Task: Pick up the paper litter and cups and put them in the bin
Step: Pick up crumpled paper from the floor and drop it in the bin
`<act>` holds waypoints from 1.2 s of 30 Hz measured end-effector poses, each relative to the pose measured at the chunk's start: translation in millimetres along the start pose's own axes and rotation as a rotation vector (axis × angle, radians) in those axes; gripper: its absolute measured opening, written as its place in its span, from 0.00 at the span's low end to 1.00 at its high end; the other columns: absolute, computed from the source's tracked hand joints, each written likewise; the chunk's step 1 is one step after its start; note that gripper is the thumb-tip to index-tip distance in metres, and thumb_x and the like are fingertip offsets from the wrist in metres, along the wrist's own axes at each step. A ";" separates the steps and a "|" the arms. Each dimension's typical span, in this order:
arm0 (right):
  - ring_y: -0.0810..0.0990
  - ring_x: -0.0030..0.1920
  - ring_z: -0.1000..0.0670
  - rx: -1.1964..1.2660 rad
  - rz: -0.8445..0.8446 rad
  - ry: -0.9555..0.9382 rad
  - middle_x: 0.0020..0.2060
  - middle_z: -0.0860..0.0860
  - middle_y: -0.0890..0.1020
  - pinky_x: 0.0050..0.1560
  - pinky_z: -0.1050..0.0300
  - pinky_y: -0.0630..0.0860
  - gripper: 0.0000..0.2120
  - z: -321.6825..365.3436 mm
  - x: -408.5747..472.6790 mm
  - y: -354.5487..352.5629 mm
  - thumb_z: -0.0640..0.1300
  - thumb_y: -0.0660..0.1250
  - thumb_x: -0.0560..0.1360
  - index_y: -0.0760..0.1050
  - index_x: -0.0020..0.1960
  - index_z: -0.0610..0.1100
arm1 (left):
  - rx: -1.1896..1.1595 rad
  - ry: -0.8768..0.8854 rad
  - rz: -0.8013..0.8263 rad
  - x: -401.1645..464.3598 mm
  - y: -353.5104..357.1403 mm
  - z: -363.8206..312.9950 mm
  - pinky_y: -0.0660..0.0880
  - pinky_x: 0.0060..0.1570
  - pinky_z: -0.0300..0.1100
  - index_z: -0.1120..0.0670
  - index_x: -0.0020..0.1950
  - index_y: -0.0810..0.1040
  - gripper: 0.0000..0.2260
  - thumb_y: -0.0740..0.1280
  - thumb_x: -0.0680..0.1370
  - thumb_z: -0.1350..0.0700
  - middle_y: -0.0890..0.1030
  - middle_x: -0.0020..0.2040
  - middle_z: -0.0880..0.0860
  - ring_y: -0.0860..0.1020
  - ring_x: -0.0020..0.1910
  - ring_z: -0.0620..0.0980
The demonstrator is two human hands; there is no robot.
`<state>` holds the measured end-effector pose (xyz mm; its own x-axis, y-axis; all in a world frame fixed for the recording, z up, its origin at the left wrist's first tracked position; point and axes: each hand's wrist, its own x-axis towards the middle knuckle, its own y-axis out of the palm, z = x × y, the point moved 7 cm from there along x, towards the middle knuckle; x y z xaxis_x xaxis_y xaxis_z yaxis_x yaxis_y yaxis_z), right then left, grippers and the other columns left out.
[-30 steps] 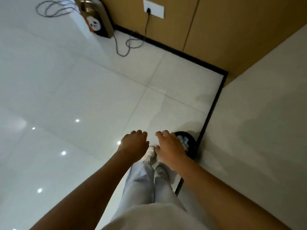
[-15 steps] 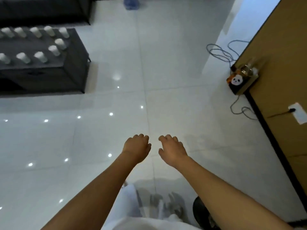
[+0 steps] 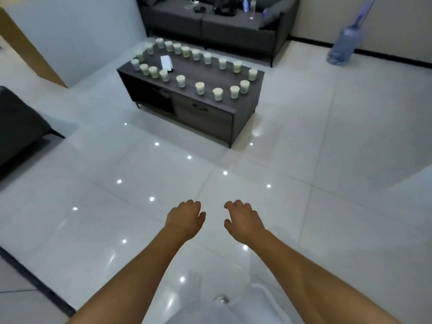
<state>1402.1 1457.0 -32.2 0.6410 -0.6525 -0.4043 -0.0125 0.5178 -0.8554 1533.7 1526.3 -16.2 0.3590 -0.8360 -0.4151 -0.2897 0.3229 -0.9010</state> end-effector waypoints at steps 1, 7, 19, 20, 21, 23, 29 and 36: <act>0.70 0.61 0.43 -0.010 0.013 -0.021 0.64 0.46 0.71 0.57 0.50 0.70 0.21 12.9 17.5 -3.4 0.46 0.58 0.79 0.63 0.71 0.46 | -0.020 -0.029 -0.001 7.8 -5.1 16.8 0.72 0.52 0.45 0.56 0.63 0.72 0.17 0.54 0.82 0.47 0.76 0.58 0.53 0.75 0.57 0.53; 0.70 0.61 0.44 -0.063 0.098 -0.093 0.64 0.47 0.71 0.57 0.51 0.71 0.21 67.5 130.9 -23.2 0.46 0.59 0.79 0.63 0.71 0.46 | -0.101 -0.161 0.021 76.2 -27.8 97.1 0.72 0.55 0.46 0.56 0.64 0.71 0.17 0.54 0.82 0.47 0.75 0.60 0.53 0.75 0.58 0.53; 0.69 0.62 0.44 -0.142 0.122 -0.263 0.63 0.46 0.71 0.59 0.50 0.69 0.21 199.1 406.7 -126.5 0.44 0.58 0.79 0.63 0.71 0.46 | -0.241 -0.397 -0.059 264.6 -155.8 261.0 0.73 0.52 0.44 0.56 0.61 0.73 0.16 0.54 0.82 0.47 0.76 0.57 0.52 0.75 0.56 0.52; 0.69 0.62 0.44 -0.153 0.133 -0.284 0.63 0.46 0.71 0.59 0.50 0.69 0.21 215.6 425.3 -130.9 0.44 0.58 0.79 0.63 0.71 0.46 | -0.260 -0.417 -0.061 273.9 -164.3 277.8 0.73 0.52 0.44 0.56 0.61 0.73 0.16 0.54 0.82 0.47 0.76 0.57 0.52 0.75 0.56 0.52; 0.69 0.62 0.43 -0.166 0.141 -0.305 0.63 0.46 0.71 0.59 0.50 0.69 0.21 232.7 444.1 -134.1 0.44 0.58 0.79 0.63 0.71 0.46 | -0.277 -0.436 -0.067 284.3 -171.9 296.2 0.73 0.52 0.45 0.56 0.61 0.73 0.16 0.54 0.82 0.47 0.76 0.57 0.52 0.76 0.56 0.52; 0.69 0.62 0.43 -0.188 0.153 -0.341 0.63 0.46 0.71 0.59 0.49 0.69 0.21 268.3 484.0 -137.8 0.45 0.58 0.79 0.63 0.71 0.46 | -0.307 -0.465 -0.079 308.6 -186.3 336.5 0.74 0.51 0.45 0.56 0.61 0.73 0.17 0.55 0.82 0.47 0.76 0.57 0.53 0.76 0.56 0.52; 0.68 0.63 0.43 -0.199 0.163 -0.366 0.64 0.46 0.70 0.61 0.48 0.70 0.22 378.0 611.4 -146.5 0.46 0.58 0.79 0.62 0.72 0.46 | -0.334 -0.489 -0.120 392.1 -241.7 474.2 0.72 0.52 0.44 0.55 0.62 0.73 0.17 0.54 0.82 0.47 0.76 0.57 0.53 0.75 0.56 0.52; 0.68 0.64 0.43 -0.156 0.128 -0.377 0.64 0.47 0.70 0.59 0.50 0.68 0.22 505.2 741.5 -187.8 0.45 0.58 0.79 0.62 0.72 0.46 | -0.306 -0.499 -0.153 474.8 -330.0 624.5 0.72 0.51 0.44 0.56 0.61 0.73 0.16 0.54 0.82 0.47 0.76 0.57 0.53 0.75 0.56 0.53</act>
<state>2267.5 1155.5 -7.8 0.8622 -0.3253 -0.3883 -0.2075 0.4725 -0.8566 2353.9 1299.9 5.2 0.7682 -0.5297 -0.3595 -0.4172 0.0117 -0.9088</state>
